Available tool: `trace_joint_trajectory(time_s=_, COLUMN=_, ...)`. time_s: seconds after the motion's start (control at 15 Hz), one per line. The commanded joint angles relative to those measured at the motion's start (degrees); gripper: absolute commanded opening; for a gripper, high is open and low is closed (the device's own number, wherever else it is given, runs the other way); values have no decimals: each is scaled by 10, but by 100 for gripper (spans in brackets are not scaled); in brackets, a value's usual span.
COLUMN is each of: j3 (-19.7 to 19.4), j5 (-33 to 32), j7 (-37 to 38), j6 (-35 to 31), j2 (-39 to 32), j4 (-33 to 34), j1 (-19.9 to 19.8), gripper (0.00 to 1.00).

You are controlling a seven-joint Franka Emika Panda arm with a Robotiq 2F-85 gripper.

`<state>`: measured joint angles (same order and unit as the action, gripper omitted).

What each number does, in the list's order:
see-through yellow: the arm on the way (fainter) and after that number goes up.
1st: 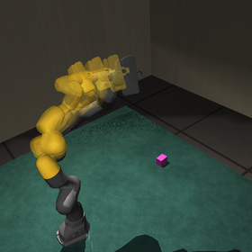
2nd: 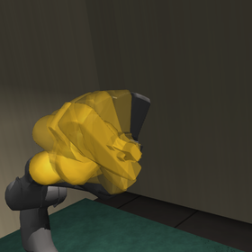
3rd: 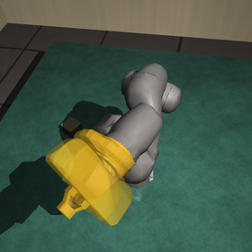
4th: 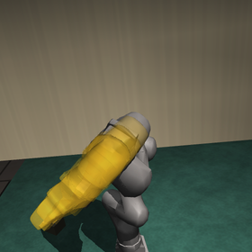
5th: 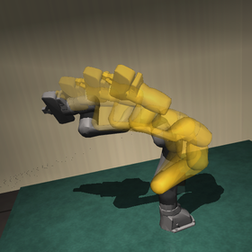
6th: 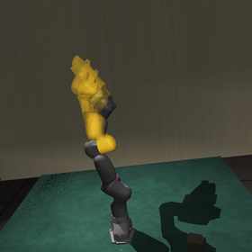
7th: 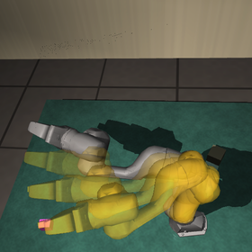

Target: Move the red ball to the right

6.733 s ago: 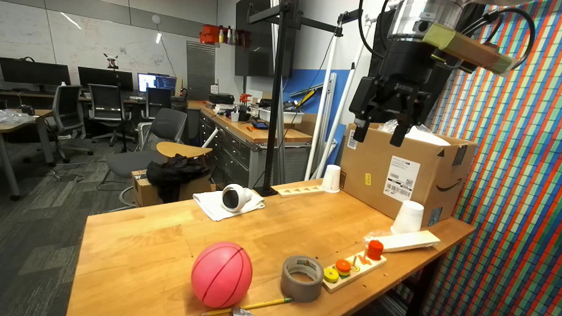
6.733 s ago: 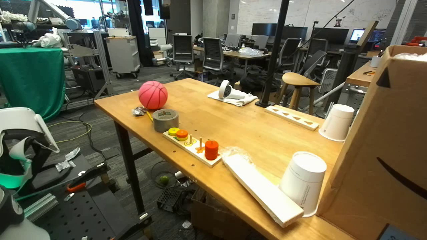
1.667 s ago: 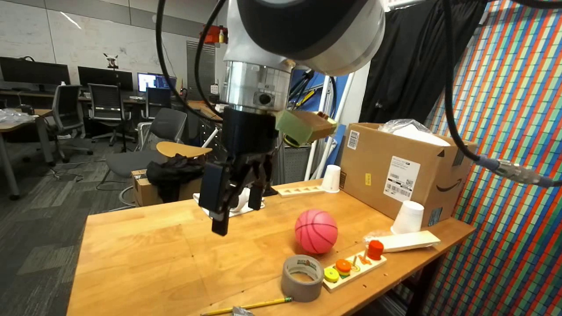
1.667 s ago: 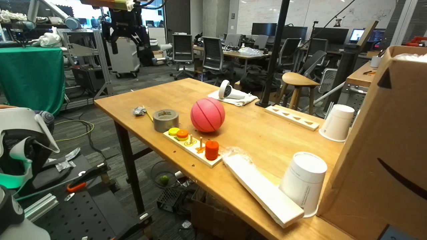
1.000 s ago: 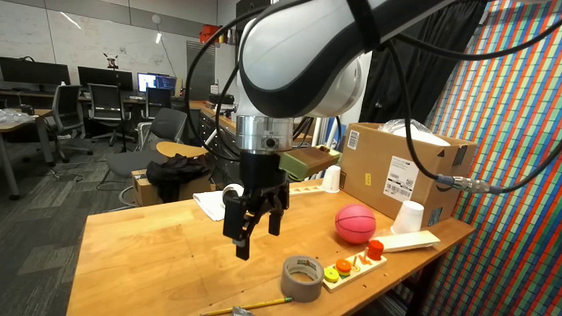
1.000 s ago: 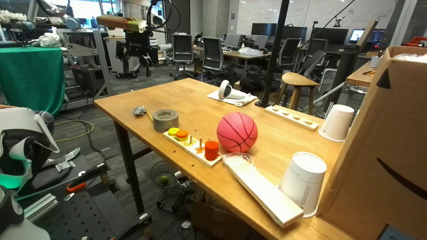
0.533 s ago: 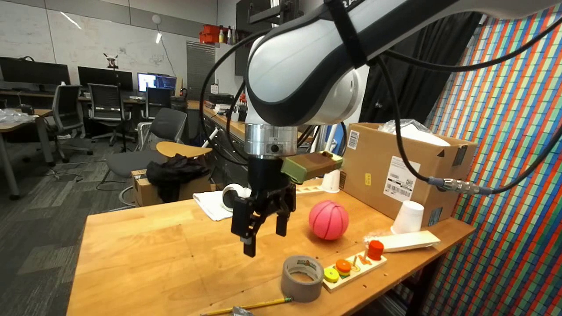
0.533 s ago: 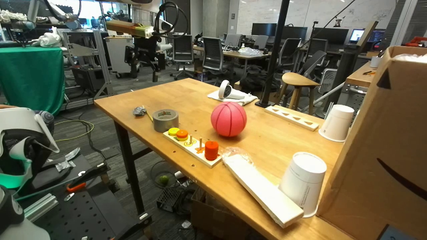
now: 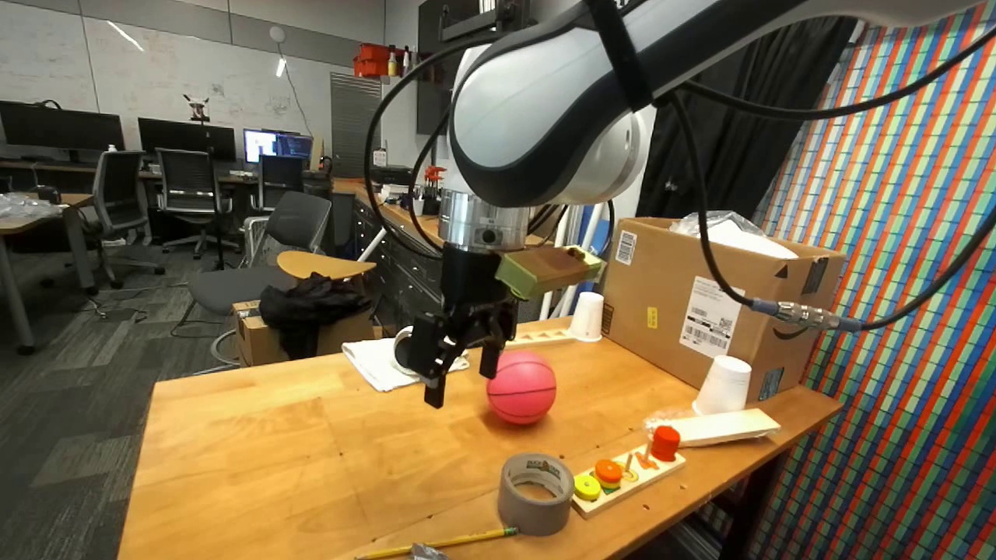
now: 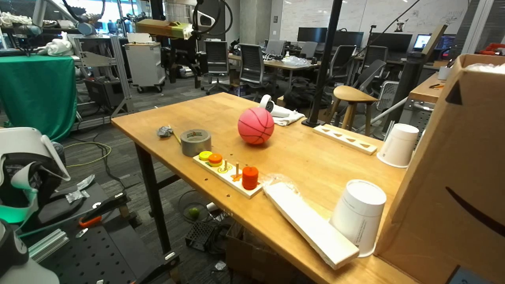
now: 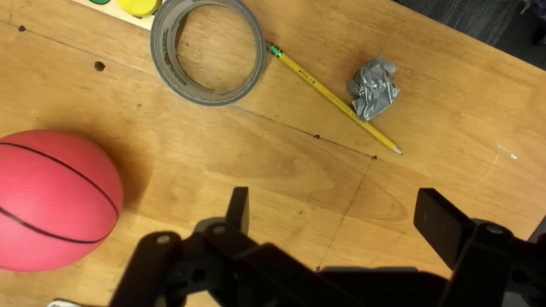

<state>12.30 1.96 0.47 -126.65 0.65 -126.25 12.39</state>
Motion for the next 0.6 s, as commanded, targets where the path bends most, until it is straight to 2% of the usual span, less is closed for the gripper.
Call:
trace_joint_trajectory(time_s=0.0, j3=3, j5=-46, j7=0, j6=-23, j2=10, j4=13, j1=2, gripper=100)
trace_joint_trajectory(time_s=0.27, j3=-1, j5=-105, j7=-15, j6=-45, j2=-13, j4=59, j1=-2, gripper=100)
trace_joint_trajectory(time_s=0.53, j3=-7, j5=-102, j7=-44, j6=-51, j2=-48, j4=114, j1=-7, gripper=100)
